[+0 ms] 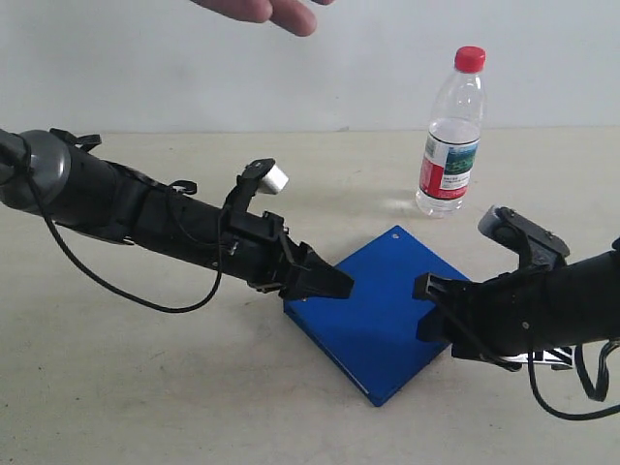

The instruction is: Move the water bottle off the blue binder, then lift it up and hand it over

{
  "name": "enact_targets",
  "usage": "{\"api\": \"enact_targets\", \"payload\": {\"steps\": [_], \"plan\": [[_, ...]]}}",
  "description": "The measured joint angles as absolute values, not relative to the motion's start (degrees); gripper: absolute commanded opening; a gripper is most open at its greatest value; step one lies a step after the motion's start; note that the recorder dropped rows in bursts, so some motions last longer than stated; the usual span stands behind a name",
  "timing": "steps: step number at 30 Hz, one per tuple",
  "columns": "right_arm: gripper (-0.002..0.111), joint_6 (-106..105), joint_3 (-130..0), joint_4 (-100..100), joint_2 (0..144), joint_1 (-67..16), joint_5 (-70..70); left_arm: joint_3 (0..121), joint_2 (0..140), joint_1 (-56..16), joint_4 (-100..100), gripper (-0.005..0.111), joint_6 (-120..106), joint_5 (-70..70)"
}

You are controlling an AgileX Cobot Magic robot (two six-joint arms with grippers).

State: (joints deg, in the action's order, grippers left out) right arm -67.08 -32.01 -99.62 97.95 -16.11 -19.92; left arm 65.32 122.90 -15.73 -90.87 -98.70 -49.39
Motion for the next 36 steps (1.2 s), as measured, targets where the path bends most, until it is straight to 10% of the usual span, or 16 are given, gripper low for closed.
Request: {"api": "enact_targets", "payload": {"steps": [36], "plan": [[0.042,-89.45,-41.57,-99.55,105.60,-15.98,-39.99,67.81,122.90,-7.12,-91.27,0.055,-96.41,-48.13]]}}
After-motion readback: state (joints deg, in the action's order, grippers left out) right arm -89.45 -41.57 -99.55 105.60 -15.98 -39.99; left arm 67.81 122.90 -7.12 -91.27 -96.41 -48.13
